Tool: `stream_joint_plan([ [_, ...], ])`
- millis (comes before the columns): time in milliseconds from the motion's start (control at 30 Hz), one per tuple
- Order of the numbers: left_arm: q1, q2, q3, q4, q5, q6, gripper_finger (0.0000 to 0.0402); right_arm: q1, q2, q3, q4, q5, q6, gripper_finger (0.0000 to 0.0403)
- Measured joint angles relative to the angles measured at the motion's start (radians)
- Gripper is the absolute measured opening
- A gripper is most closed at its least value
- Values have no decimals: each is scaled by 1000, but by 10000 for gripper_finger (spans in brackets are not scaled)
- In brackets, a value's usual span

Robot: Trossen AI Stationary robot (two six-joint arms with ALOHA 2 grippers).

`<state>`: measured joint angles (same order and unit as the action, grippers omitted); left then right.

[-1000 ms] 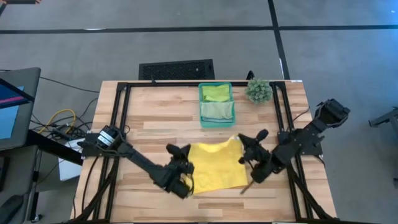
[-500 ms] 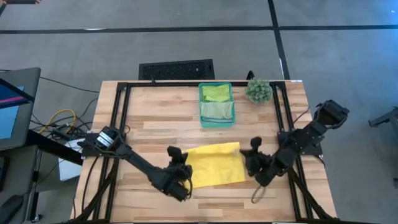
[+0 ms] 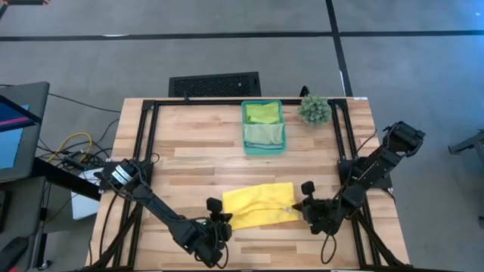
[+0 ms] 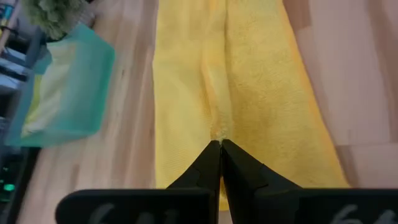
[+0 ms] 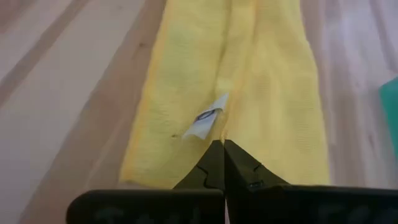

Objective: Fold microfiber towels
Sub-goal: Fold the yellow microfiber cloth

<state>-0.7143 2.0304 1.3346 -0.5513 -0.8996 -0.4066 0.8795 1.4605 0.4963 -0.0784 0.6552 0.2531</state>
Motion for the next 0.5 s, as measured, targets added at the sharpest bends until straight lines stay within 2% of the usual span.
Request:
stream_joint_plan([
  [67, -1, 0, 0, 1, 10, -27, 2, 5, 0, 0, 0, -8, 0, 12],
  [267, -1, 0, 0, 2, 112, -77, 2, 10, 0, 0, 0, -135, 0, 12],
  [367, -4, 0, 0, 1, 100, -81, 2, 18, 0, 0, -4, -124, 0, 12],
  [500, -20, 0, 0, 1, 7, -49, 2, 50, 0, 1, -28, -35, 1, 6],
])
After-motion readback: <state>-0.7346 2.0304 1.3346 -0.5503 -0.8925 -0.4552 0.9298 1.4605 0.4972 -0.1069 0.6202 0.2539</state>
